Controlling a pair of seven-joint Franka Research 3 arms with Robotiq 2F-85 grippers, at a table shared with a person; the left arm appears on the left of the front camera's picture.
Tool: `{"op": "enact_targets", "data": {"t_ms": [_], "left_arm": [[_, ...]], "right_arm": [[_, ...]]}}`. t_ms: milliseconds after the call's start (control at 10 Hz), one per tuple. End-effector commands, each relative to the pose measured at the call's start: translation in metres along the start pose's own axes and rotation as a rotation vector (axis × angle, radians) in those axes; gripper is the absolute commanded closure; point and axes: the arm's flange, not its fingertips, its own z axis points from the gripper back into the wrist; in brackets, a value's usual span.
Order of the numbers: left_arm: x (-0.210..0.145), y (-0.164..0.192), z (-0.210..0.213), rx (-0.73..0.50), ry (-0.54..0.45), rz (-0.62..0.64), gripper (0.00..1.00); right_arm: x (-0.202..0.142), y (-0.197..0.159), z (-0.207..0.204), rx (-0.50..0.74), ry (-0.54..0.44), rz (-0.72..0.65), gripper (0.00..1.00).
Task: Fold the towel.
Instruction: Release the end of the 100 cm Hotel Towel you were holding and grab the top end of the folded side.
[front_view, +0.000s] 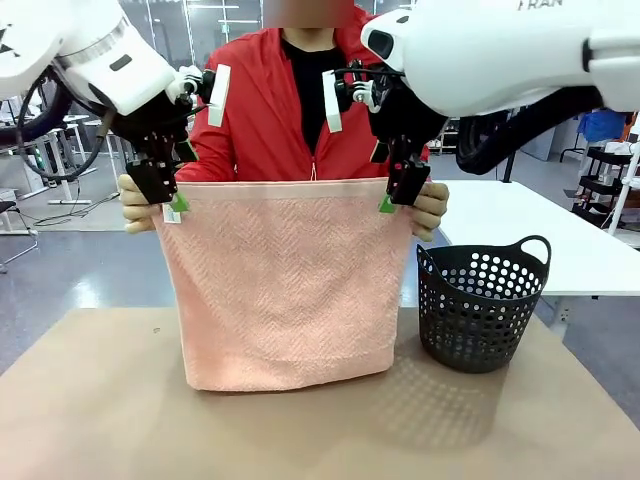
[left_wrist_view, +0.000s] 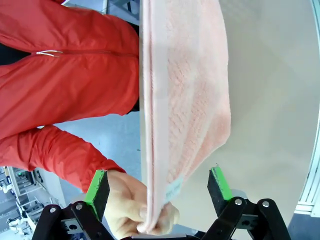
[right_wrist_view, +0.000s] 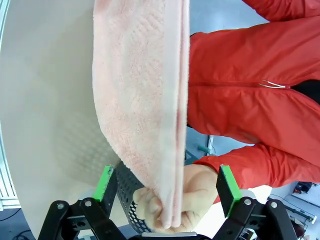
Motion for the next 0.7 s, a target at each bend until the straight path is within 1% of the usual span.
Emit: {"op": "enact_targets", "data": {"t_ms": [0, 100, 300, 400, 500, 600], "left_arm": [[0.008, 0.023, -0.009, -0.048, 0.043, -0.017, 0.00], [0.008, 0.032, -0.017, -0.083, 0.044, -0.009, 0.00], [0.006, 0.035, -0.029, -0.148, 0.050, 0.006, 0.00], [0.003, 0.035, -0.034, -0.174, 0.046, 0.016, 0.20], [-0.002, 0.034, -0.038, -0.192, 0.034, 0.017, 0.57], [-0.006, 0.033, -0.041, -0.202, 0.045, 0.014, 0.78]], "right_arm": [[0.004, -0.021, -0.006, 0.034, 0.036, 0.004, 0.00], [0.006, -0.026, -0.015, 0.061, 0.040, 0.007, 0.00], [0.006, -0.033, -0.029, 0.122, 0.048, -0.026, 0.00], [0.005, -0.034, -0.035, 0.149, 0.050, -0.032, 0.00], [0.003, -0.036, -0.039, 0.167, 0.052, -0.038, 0.40], [0.002, -0.037, -0.042, 0.178, 0.057, -0.039, 0.60]]}}
